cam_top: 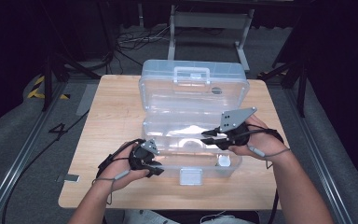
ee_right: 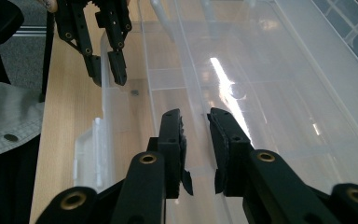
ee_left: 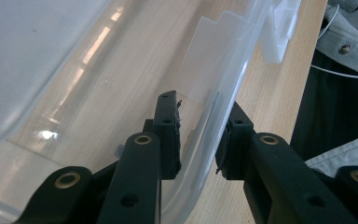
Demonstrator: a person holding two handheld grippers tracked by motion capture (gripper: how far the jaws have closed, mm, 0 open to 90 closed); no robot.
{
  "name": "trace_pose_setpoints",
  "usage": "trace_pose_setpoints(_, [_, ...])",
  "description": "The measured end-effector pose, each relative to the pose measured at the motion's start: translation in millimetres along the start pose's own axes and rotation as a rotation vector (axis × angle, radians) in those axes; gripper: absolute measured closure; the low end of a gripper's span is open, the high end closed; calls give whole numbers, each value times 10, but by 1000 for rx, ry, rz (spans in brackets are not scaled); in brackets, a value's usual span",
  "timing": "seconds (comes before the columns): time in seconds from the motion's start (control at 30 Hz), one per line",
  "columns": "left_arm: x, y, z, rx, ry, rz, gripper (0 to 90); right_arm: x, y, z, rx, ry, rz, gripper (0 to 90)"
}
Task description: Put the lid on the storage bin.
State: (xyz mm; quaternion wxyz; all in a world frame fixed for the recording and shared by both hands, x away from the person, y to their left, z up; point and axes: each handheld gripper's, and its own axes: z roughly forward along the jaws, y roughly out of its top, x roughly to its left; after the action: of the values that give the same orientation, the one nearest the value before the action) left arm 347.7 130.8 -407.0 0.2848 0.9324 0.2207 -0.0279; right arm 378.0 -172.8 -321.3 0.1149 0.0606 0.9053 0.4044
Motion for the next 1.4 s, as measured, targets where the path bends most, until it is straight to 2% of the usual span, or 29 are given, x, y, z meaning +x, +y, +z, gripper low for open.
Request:
trace_pose_setpoints(0.8, [-18,-7,4,-12,15,7,724,78,-47,23,7,40,-4,711])
trace_pose_setpoints(1.1, [-22,-8,2,-13,21,13,712,78,-69,23,-11,56,9,666])
trace_pose_setpoints(1.4, [-26,-16,3,-24,17,7,692,38,-125,-25,-41,64,39,677])
